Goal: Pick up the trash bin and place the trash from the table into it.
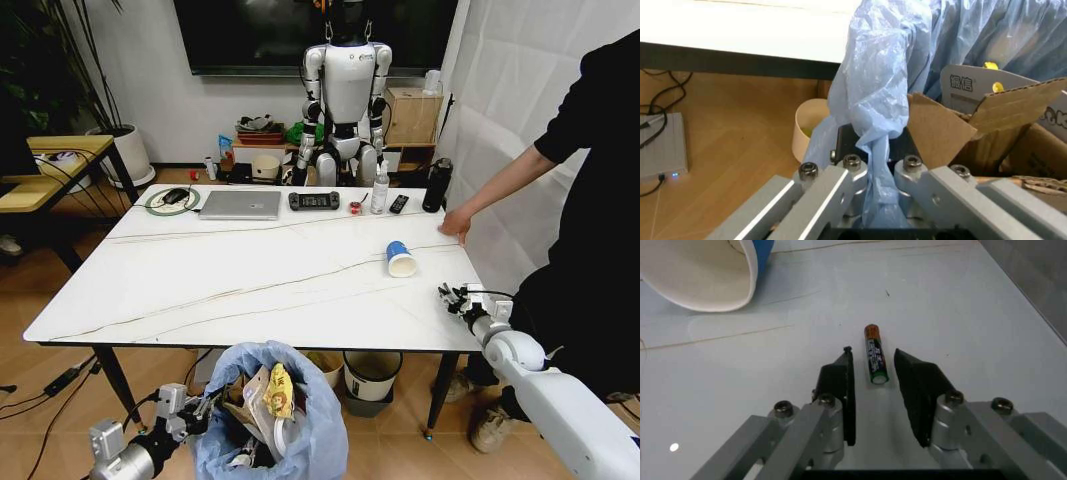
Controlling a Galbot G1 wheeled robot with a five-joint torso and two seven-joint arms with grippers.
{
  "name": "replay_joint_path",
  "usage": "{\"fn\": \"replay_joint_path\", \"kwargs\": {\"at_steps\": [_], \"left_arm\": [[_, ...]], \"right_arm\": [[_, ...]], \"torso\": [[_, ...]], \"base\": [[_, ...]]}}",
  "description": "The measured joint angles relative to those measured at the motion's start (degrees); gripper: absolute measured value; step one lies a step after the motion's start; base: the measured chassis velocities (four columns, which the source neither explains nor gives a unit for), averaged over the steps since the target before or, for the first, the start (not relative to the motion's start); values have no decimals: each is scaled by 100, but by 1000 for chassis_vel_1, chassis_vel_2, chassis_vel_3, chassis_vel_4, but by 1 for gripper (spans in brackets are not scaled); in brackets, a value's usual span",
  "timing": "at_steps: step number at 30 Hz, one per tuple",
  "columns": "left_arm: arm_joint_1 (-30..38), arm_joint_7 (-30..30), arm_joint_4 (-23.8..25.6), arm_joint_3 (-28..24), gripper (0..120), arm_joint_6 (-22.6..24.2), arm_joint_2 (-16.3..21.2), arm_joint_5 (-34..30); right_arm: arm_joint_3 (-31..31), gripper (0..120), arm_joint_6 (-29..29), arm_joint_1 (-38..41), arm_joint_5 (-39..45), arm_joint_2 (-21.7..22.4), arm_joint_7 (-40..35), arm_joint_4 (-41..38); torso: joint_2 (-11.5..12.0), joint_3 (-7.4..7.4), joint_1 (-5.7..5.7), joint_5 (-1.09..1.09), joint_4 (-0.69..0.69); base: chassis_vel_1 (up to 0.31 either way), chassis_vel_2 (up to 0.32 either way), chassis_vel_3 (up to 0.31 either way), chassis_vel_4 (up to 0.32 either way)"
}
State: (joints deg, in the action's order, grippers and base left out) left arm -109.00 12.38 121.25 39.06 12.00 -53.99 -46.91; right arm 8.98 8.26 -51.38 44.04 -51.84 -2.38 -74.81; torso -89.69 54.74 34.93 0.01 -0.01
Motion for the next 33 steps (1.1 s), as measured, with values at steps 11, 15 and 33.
{"fn": "replay_joint_path", "kwargs": {"at_steps": [11,15,33], "left_arm": [[13,-39,33,-3,0,0,-166,99],[21,-56,12,-5,0,7,-229,101],[30,-176,61,28,0,91,-468,112]], "right_arm": [[97,0,-130,-190,-16,73,90,-193],[219,0,-409,-274,267,108,466,-667],[-1953,0,-1613,-273,960,1290,3659,-3620]], "torso": [[0,0,0,0,0],[0,0,0,1,0],[0,0,0,-1,1]], "base": [[0,0,0,0],[0,0,0,0],[0,0,0,0]]}}
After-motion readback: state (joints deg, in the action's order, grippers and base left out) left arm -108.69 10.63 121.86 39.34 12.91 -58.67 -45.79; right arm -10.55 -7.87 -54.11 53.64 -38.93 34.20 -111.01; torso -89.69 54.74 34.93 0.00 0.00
